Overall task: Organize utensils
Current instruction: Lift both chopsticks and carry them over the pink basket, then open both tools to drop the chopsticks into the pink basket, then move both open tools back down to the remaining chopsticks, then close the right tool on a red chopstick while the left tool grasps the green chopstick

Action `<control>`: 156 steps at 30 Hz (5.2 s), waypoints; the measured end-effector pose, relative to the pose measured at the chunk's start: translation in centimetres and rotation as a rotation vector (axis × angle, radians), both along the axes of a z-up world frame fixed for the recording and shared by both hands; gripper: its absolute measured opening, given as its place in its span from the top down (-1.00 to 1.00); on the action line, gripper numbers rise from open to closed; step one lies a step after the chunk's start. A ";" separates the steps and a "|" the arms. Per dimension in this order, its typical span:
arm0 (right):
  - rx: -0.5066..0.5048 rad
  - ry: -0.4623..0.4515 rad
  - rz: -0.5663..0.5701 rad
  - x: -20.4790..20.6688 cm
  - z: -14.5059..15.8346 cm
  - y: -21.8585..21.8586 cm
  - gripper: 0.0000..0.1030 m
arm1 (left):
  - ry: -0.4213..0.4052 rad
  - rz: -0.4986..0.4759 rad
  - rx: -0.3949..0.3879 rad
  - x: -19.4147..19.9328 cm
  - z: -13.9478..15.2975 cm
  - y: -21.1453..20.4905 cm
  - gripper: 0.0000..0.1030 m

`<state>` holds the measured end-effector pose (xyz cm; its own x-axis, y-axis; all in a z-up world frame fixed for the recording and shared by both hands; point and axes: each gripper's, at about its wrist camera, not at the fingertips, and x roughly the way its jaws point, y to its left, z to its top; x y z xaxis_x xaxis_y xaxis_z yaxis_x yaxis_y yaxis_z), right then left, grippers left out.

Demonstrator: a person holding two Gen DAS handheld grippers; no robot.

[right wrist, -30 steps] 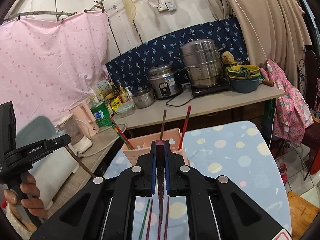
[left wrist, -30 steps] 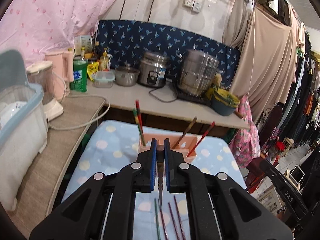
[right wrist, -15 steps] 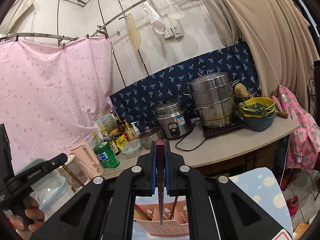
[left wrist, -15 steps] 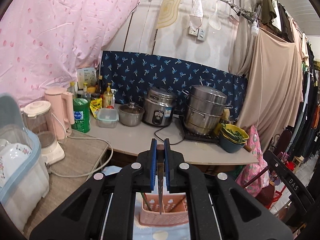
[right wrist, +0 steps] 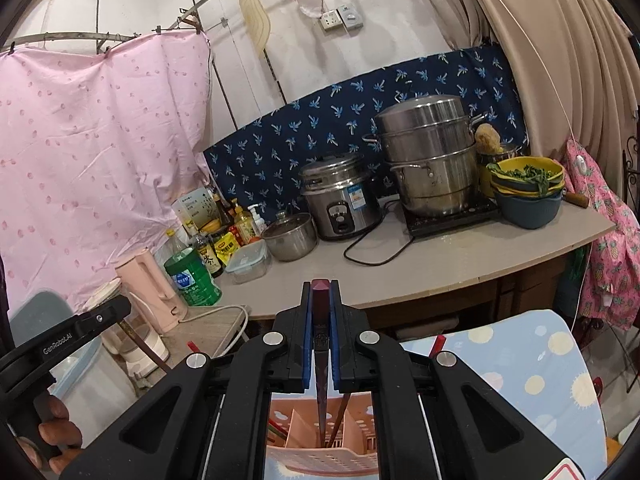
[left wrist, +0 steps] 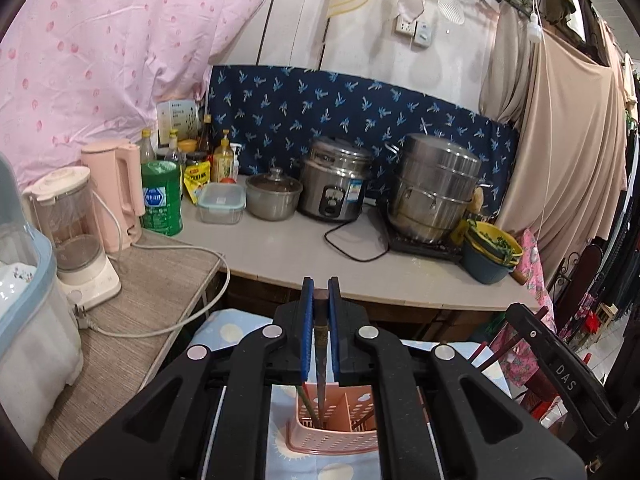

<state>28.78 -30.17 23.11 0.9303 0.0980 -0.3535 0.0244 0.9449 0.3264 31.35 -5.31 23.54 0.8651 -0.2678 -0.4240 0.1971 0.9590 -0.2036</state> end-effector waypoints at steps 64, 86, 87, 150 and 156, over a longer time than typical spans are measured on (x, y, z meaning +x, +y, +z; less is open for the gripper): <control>-0.105 0.135 0.035 -17.1 -7.2 3.2 0.32 | 0.147 0.020 0.134 -13.4 -8.5 2.2 0.28; -0.162 0.431 0.102 -25.2 -20.2 6.3 0.32 | 0.397 -0.034 0.248 -20.3 -21.1 2.3 0.28; -0.162 0.440 0.104 -25.4 -20.5 6.4 0.32 | 0.405 -0.038 0.253 -20.5 -21.5 2.2 0.28; -0.150 0.541 0.055 -27.9 -24.3 4.9 0.87 | 0.529 -0.182 0.286 -25.2 -26.9 -0.8 0.73; -0.150 0.543 0.056 -27.9 -24.3 4.9 0.87 | 0.548 -0.188 0.271 -25.1 -26.8 -0.5 0.87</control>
